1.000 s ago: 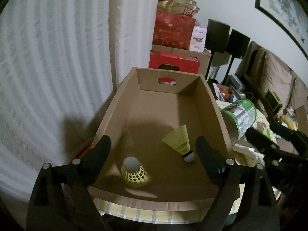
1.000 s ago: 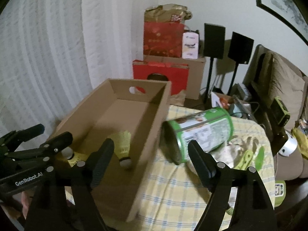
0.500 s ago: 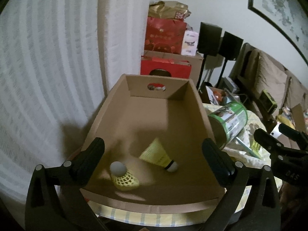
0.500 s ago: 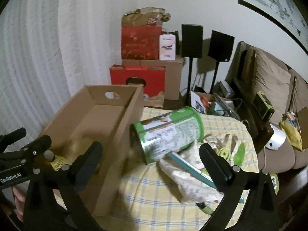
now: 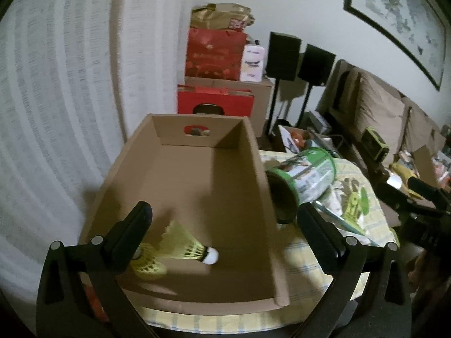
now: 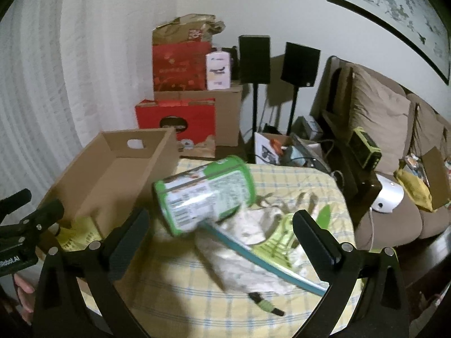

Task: Organize objects
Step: 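Move the right gripper back toward the lime-green squeegee on the cloth, then grasp the lime-green squeegee by its teal blade with the right gripper, then lift the squeegee and carry it with the right gripper into the box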

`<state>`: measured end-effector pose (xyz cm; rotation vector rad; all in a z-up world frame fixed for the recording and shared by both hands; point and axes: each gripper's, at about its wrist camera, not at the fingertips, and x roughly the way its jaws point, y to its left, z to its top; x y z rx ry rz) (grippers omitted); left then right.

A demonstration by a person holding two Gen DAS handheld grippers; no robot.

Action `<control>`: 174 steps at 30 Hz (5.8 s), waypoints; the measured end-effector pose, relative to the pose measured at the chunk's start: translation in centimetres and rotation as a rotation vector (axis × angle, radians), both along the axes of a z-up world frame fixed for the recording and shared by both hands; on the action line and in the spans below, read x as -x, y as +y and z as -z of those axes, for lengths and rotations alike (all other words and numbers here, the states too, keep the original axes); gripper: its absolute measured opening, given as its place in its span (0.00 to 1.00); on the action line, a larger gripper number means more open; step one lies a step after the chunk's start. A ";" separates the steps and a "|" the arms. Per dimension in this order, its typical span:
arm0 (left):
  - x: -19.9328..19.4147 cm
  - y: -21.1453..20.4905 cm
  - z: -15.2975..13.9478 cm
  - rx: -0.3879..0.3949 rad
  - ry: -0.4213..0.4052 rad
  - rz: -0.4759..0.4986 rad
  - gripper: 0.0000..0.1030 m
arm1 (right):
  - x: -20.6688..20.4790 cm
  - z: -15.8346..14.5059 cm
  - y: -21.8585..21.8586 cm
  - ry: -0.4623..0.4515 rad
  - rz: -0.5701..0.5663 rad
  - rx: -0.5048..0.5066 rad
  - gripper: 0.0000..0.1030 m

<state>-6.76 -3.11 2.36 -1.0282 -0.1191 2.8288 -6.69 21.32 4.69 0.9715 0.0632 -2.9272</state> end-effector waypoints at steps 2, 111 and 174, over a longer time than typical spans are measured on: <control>0.1 0.7 -0.1 -0.005 -0.002 0.014 1.00 | -0.2 -0.3 1.5 0.004 0.015 0.007 0.99; 8.6 19.7 10.1 -0.288 -0.464 0.282 0.51 | -0.6 12.3 15.5 -0.283 -0.032 0.247 0.41; 6.1 16.4 -1.6 -0.452 -0.292 0.375 0.11 | -0.7 5.2 8.3 -0.093 -0.202 0.006 0.13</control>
